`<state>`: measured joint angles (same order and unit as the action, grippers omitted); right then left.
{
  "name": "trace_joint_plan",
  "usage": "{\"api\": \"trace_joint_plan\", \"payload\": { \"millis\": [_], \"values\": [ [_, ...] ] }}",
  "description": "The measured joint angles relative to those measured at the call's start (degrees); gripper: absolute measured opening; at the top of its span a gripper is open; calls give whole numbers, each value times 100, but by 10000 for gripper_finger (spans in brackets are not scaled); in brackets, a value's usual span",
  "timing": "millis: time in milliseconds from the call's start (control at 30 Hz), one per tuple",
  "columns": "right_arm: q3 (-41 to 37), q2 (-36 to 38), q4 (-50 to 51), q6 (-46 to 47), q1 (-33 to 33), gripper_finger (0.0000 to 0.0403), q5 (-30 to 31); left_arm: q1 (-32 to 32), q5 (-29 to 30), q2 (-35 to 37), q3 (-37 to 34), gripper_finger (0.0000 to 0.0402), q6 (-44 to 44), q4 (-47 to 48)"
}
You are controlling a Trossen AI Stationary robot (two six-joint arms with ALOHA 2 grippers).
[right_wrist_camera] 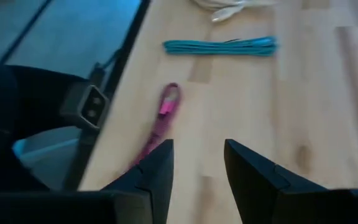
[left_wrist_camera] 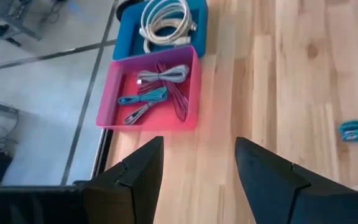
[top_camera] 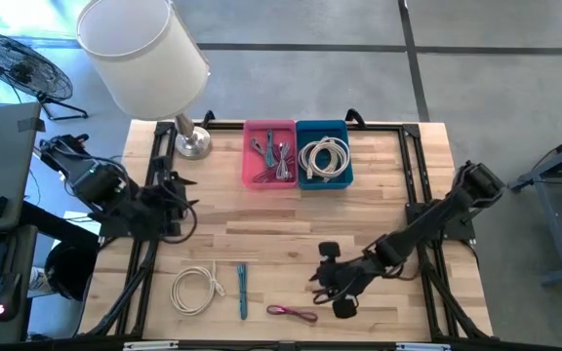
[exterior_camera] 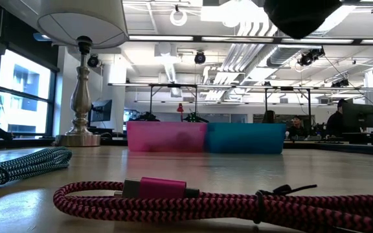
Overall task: Pick & Place USB Port
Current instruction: Put the pink charger cable into the pink bin
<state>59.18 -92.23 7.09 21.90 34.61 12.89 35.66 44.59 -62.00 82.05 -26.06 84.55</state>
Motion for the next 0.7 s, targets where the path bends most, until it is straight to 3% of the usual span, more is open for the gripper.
{"api": "trace_joint_plan", "payload": {
  "millis": [533,700],
  "values": [
    [23,-1248,-1300,1043,-59,133,-498,0,-18,2,-84,192,52,76],
    [520,-1724,-1232,1149,66,133,-767,0,-99,2,-84,192,31,94]
  ]
}}
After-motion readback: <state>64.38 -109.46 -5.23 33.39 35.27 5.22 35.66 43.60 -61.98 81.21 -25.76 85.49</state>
